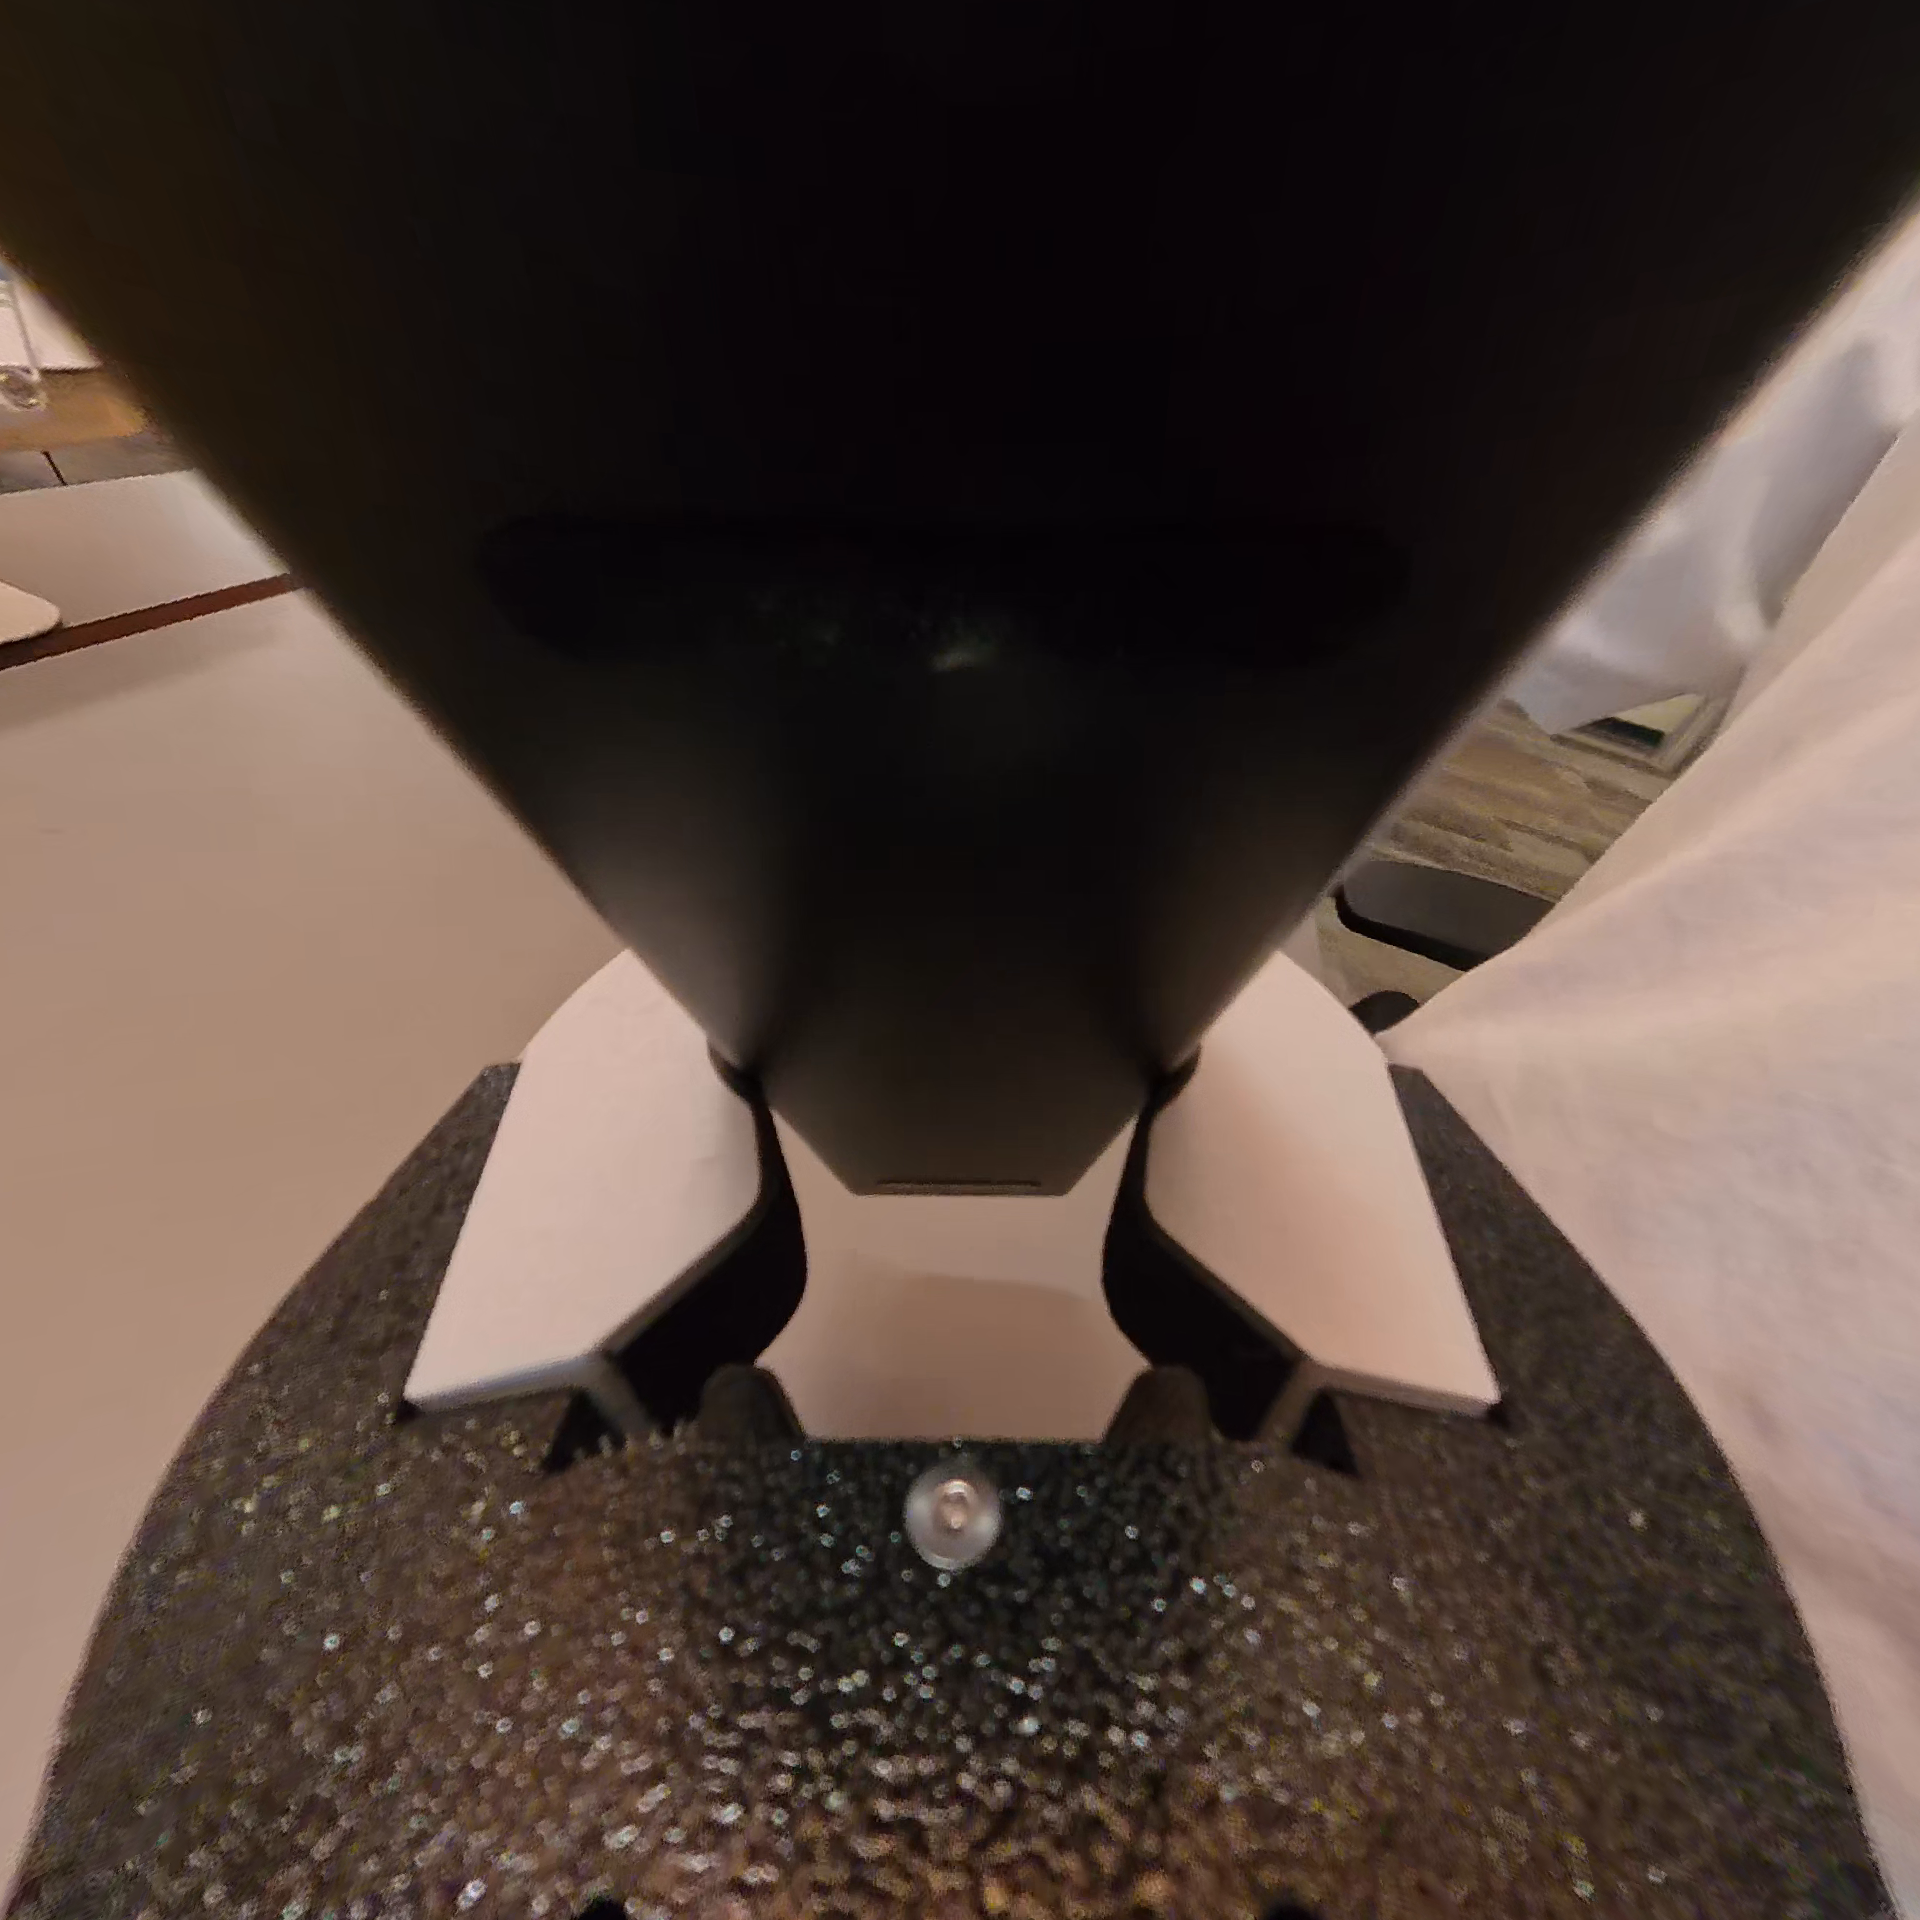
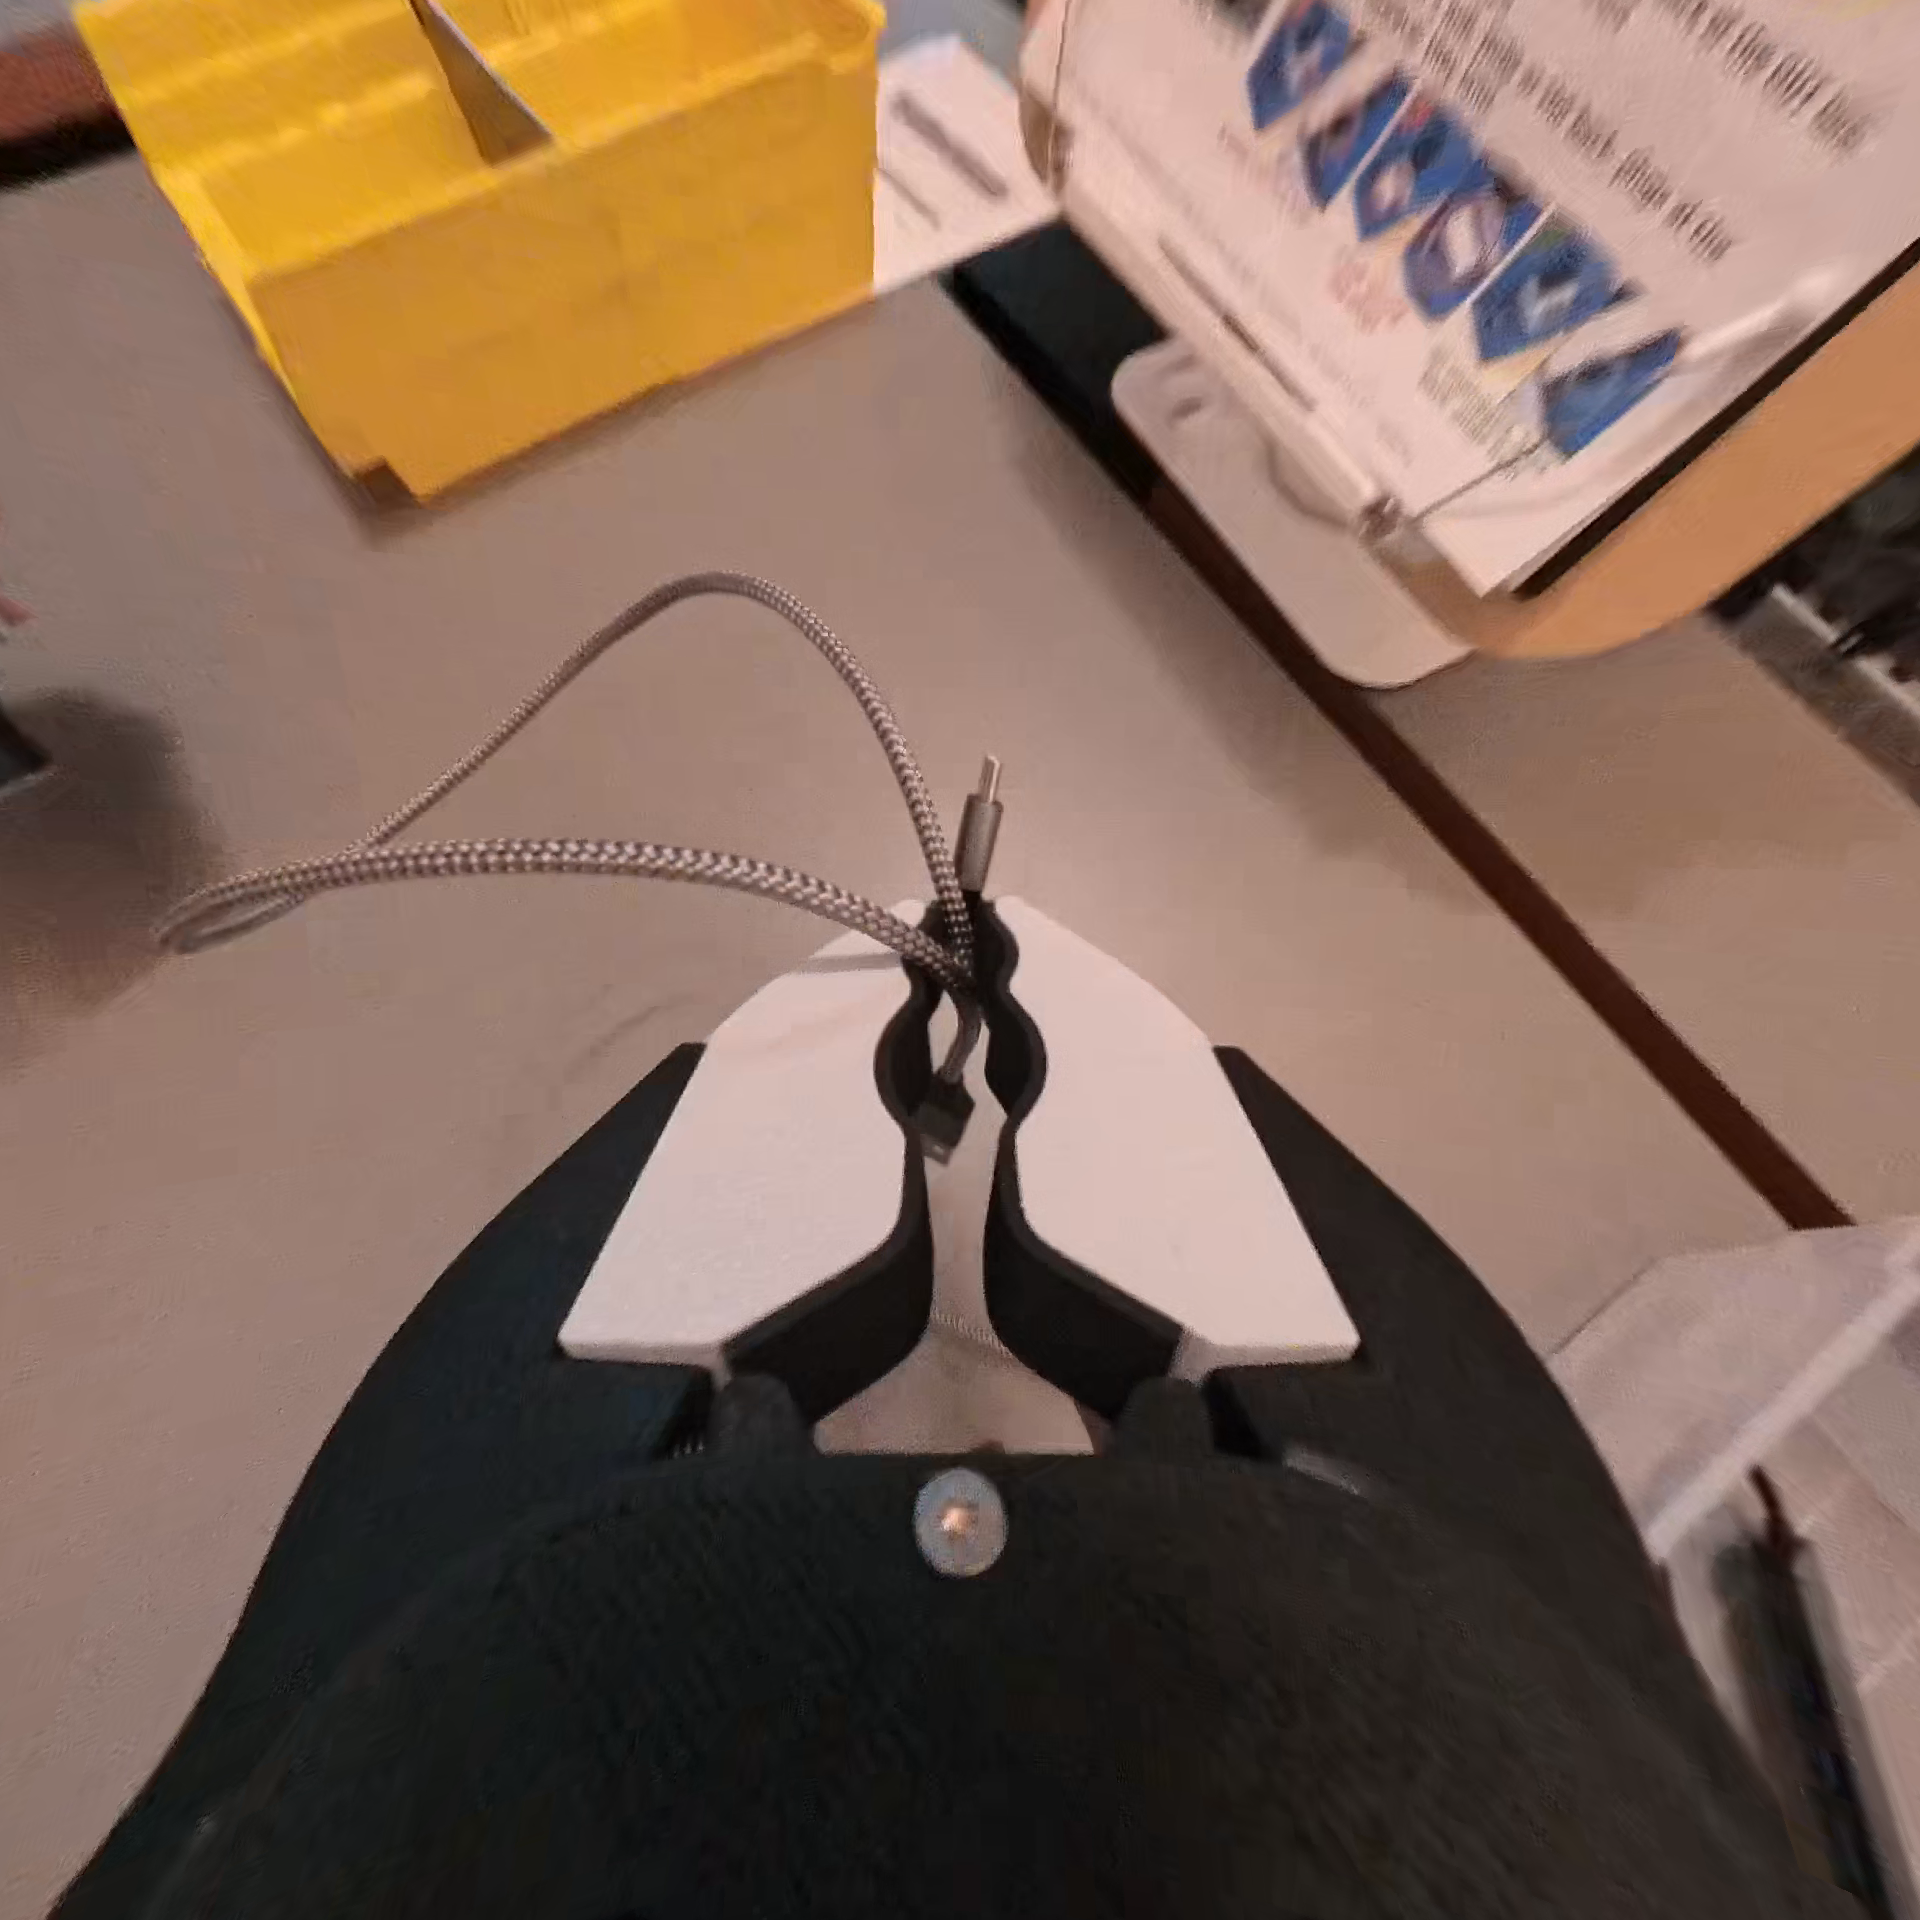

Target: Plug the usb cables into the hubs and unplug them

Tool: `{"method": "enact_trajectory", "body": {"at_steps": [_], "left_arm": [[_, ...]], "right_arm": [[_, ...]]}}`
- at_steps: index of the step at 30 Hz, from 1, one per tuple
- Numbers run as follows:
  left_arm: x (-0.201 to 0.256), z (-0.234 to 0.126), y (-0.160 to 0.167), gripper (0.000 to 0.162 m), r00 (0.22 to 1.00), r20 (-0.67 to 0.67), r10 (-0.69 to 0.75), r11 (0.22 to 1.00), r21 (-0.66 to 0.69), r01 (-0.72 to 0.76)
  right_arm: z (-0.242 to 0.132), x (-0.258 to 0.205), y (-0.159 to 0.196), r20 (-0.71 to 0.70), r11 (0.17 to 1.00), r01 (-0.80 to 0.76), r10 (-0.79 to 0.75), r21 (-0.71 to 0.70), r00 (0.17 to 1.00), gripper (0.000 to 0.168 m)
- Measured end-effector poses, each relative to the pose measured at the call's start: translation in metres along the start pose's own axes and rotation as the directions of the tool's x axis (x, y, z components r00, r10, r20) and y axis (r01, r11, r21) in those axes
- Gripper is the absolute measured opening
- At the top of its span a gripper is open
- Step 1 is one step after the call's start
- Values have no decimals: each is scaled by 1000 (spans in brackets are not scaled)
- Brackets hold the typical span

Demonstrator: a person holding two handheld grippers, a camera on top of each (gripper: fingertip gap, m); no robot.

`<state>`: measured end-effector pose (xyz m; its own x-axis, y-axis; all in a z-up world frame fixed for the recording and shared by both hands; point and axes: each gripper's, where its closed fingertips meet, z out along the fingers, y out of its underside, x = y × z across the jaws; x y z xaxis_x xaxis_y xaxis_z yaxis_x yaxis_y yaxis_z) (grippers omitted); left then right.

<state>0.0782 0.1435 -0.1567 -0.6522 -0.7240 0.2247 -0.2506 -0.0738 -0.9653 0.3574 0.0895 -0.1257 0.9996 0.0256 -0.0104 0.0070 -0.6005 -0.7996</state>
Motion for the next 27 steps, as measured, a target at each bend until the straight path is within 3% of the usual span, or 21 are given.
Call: {"method": "enact_trajectory", "body": {"at_steps": [3,6,11,14,18,22,24,27], "left_arm": [[-3,-4,-2,71,1000,6,-16,999,31,16],[-3,-4,-5,70,1000,-4,-26,998,55,26],[-1,0,-2,71,1000,-18,-16,999,35,17],[-1,4,-2,71,999,-28,-17,999,31,18],[1,9,-1,71,999,-45,-25,999,35,27],[2,15,1,71,998,-60,-28,999,17,29],[3,17,1,71,997,-66,-26,1000,12,27],[5,21,-1,71,997,-71,-23,1000,14,24]], "right_arm": [[-53,6,-39,-30,992,4,0,128,1000,6],[-106,34,-52,-134,984,-13,37,176,990,6],[-177,80,-38,-247,986,-59,97,158,964,6],[-207,104,-8,-320,994,-81,100,74,942,6],[-232,140,50,-493,979,-106,5,-176,870,6],[-246,161,76,-584,942,-60,-153,-329,797,6],[-244,167,68,-595,943,41,-242,-331,766,6],[-228,161,50,-559,976,104,-196,-193,806,6]]}}
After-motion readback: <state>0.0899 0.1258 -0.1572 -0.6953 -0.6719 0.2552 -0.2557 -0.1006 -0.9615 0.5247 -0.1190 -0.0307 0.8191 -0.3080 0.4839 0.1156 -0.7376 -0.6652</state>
